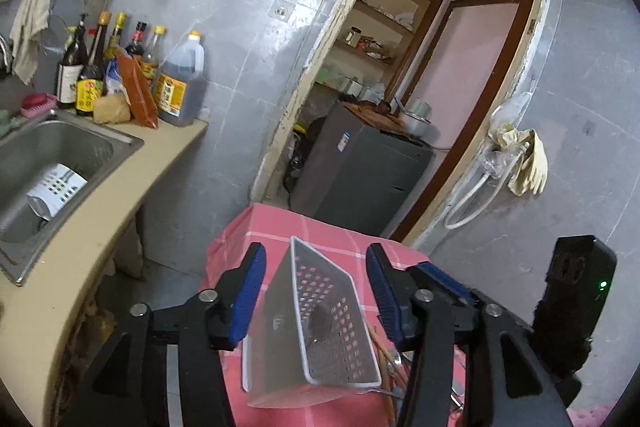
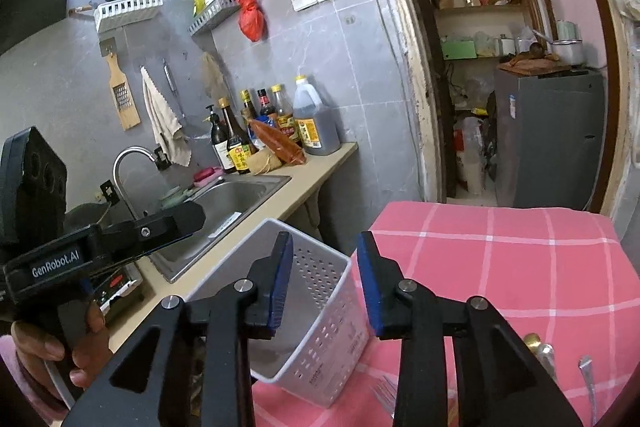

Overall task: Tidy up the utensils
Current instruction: 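Lower both spoons into the white basket and open both grippers, then move both grippers back over the utensil pile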

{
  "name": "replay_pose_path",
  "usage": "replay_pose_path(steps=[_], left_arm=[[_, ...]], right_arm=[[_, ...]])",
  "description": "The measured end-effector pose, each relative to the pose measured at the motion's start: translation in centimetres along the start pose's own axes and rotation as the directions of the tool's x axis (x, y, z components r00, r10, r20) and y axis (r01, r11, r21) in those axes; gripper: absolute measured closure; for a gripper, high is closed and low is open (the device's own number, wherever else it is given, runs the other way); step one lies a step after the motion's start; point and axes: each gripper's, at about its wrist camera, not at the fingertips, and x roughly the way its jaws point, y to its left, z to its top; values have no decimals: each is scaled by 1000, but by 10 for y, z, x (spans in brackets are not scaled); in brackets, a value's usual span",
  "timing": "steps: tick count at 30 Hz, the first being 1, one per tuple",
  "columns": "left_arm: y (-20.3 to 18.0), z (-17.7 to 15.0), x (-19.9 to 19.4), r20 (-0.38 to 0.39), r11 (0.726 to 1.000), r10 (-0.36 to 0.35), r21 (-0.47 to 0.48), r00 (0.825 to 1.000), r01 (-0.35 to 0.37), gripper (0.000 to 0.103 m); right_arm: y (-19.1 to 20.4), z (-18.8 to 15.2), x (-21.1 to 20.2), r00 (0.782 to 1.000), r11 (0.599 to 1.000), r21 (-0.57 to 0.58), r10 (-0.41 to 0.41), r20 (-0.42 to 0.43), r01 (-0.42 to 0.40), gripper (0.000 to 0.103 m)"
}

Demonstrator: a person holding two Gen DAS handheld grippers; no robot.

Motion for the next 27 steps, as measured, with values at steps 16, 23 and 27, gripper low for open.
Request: replay_pose_path(steps=[16, 23, 27], left_arm=[[-65, -19, -27, 87, 985, 86, 142, 992, -98, 7], [-113, -42, -25, 115, 973, 64, 212, 991, -87, 1], [-135, -56, -21, 107, 970, 43, 235, 993, -68, 0]], right_arm=[[-53, 17, -116, 957, 970, 15, -242, 159, 242, 6], [-78, 13, -158, 935, 951, -1, -303, 185, 309, 2], [-96, 6, -179, 925, 941, 2, -333, 183, 338, 2]])
